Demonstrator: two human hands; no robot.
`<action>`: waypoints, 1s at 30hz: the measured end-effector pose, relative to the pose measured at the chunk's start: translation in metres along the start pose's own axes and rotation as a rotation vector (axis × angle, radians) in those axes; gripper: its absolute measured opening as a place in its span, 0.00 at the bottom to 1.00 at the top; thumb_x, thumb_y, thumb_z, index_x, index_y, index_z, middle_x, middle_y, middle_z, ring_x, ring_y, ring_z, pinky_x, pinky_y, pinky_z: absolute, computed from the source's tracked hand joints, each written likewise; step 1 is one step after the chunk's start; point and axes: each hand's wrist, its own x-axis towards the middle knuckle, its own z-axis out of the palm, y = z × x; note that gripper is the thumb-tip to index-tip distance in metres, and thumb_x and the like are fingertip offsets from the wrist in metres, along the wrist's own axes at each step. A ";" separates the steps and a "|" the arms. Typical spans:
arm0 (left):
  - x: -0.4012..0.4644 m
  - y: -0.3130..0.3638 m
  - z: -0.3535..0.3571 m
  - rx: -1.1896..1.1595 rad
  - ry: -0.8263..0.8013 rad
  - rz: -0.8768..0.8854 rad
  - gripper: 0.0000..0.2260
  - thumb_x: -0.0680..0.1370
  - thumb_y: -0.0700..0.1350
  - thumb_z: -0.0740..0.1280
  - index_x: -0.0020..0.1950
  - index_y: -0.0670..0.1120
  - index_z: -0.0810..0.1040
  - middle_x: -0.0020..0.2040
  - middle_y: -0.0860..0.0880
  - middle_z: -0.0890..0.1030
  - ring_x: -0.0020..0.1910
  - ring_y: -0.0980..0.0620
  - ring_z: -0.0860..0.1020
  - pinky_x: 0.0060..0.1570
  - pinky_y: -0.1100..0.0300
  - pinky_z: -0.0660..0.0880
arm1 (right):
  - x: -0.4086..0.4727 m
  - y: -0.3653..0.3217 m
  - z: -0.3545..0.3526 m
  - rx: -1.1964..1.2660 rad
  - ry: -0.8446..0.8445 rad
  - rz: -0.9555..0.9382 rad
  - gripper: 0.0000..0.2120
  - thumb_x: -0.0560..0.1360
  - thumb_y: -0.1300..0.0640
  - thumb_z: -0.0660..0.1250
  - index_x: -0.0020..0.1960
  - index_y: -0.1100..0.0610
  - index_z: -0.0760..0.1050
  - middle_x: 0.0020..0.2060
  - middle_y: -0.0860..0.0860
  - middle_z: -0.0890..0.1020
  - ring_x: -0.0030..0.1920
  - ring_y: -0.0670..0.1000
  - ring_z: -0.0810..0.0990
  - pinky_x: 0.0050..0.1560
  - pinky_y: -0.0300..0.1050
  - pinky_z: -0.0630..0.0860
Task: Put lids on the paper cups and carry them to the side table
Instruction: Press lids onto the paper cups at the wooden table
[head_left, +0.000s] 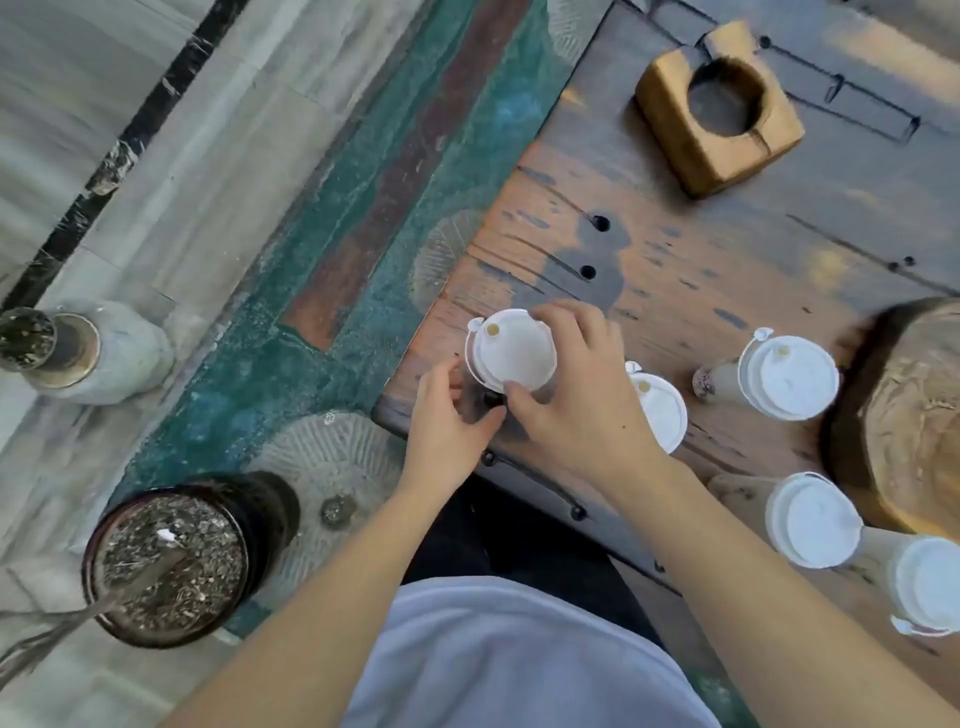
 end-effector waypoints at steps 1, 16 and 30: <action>0.005 -0.004 0.000 -0.015 -0.008 -0.008 0.30 0.71 0.47 0.79 0.70 0.51 0.72 0.62 0.51 0.74 0.54 0.67 0.76 0.55 0.60 0.80 | 0.008 -0.001 0.005 -0.039 -0.001 -0.034 0.28 0.71 0.49 0.70 0.69 0.55 0.72 0.69 0.54 0.73 0.68 0.60 0.69 0.66 0.54 0.68; 0.056 -0.027 0.018 0.096 -0.170 0.185 0.26 0.76 0.47 0.72 0.74 0.53 0.71 0.64 0.62 0.73 0.66 0.61 0.72 0.57 0.75 0.68 | 0.032 0.006 0.049 -0.156 -0.073 0.154 0.39 0.71 0.43 0.77 0.75 0.54 0.66 0.70 0.53 0.70 0.69 0.57 0.70 0.63 0.49 0.71; 0.097 -0.015 0.029 0.141 -0.402 0.386 0.25 0.78 0.50 0.70 0.75 0.50 0.71 0.71 0.53 0.76 0.70 0.54 0.73 0.71 0.59 0.69 | 0.049 0.017 0.047 -0.377 0.056 0.061 0.42 0.72 0.31 0.68 0.73 0.61 0.69 0.71 0.57 0.74 0.70 0.61 0.71 0.68 0.60 0.71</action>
